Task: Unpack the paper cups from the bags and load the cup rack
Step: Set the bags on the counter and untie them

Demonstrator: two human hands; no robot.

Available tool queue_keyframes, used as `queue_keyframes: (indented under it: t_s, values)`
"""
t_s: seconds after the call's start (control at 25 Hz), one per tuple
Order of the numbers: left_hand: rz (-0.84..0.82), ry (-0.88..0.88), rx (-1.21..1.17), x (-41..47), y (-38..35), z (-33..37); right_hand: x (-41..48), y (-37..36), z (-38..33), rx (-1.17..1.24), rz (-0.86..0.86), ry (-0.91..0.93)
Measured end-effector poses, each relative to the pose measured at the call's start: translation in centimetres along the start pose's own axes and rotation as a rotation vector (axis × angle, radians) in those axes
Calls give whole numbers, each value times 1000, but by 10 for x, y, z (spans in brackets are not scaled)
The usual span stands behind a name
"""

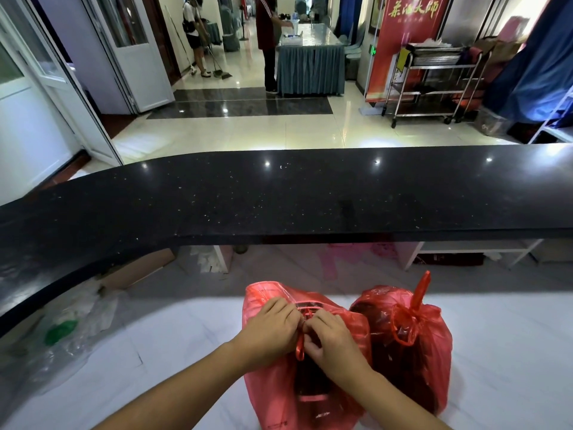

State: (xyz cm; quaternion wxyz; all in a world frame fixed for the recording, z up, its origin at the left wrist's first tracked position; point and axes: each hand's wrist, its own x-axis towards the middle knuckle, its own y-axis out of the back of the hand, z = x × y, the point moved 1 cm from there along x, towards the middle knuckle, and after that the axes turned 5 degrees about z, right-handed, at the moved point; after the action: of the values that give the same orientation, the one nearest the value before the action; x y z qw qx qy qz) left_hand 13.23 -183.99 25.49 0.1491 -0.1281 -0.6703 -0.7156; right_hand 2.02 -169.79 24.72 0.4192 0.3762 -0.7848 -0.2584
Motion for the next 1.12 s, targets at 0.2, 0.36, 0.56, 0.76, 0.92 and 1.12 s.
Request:
queue_keyframes:
  t_s: [0.2,0.36,0.56,0.76,0.92,1.12]
  values:
    - [-104,130,-218,13,5,0,5,11,13,195,-76,-95]
    - [-72,268,-397,13,7,-2,-1,11,16,239,-12,-123]
    - [-13,321,-487,13,4,-2,-6,11,16,211,32,-134]
    - [-187,350,-455,20,12,-2,-4,15,14,162,-31,-15]
    - [-400,314,-453,25,21,-10,-3,14,11,124,-60,62]
    - [-530,290,-455,25,27,-17,-6,13,11,157,-56,35]
